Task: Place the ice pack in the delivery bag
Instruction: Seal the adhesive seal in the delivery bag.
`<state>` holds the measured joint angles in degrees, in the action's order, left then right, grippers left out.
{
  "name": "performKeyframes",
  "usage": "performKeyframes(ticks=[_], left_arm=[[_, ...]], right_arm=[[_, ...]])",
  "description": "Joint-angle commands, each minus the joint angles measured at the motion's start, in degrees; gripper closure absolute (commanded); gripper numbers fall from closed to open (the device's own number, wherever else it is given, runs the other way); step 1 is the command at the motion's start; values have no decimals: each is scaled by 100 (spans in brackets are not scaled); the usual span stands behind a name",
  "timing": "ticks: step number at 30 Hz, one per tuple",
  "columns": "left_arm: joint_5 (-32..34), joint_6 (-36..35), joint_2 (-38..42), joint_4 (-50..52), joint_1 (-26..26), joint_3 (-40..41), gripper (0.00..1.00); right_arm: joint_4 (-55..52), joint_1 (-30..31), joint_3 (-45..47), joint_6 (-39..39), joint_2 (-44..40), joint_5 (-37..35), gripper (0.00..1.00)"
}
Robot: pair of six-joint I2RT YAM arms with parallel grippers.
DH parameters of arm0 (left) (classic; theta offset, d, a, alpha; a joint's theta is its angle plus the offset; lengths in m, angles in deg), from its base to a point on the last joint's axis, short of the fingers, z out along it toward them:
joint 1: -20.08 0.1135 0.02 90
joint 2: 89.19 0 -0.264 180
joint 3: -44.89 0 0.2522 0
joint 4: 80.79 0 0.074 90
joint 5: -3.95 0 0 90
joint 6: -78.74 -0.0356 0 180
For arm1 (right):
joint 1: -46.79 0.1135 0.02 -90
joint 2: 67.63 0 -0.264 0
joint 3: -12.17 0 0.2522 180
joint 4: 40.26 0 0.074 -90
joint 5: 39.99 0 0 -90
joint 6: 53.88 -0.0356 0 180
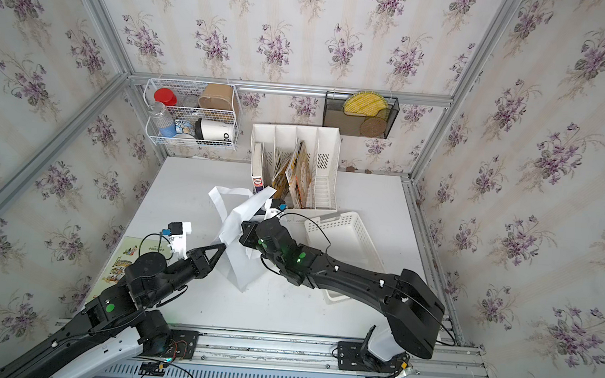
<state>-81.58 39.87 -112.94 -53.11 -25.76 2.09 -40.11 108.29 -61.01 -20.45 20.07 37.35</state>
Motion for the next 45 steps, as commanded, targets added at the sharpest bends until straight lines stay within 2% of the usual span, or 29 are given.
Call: performKeyframes(ticks=[1,5,8,12,15,21,23,32,37,43,45], left_arm=[[-98,-51,128,170,5,-56,72],[-96,0,310,160,6,-31,66],[-138,-2,201,86,5,-81,50],[-152,-8,-197,-235,14,-209,36],[-45,74,-452,-395,58,-267,32],[-235,407,-958,-909,313,-274,32],[-289,531,-1138,-976,422,-296,34],[-447,734,-1443,-1185,773,-276,59],[-717,874,-1466,-1415,1005,-193,67],[-1152,911,-1628,-1447,1300,-240,95],[-1265,895,-1626,-1429,1382,-235,100]], right_arm=[[-260,-10,27,96,-31,-136,100],[-249,-9,31,112,-50,-118,100],[-219,-12,51,112,-79,-80,100],[-176,-12,112,103,-145,-69,100],[-140,-7,140,94,-180,-55,100],[-90,-13,206,86,-247,30,100],[-69,-7,223,85,-271,40,100],[22,-7,317,116,-376,79,100],[64,-6,342,123,-368,144,100],[111,-10,351,256,-399,154,100],[144,-9,361,341,-441,178,100]])
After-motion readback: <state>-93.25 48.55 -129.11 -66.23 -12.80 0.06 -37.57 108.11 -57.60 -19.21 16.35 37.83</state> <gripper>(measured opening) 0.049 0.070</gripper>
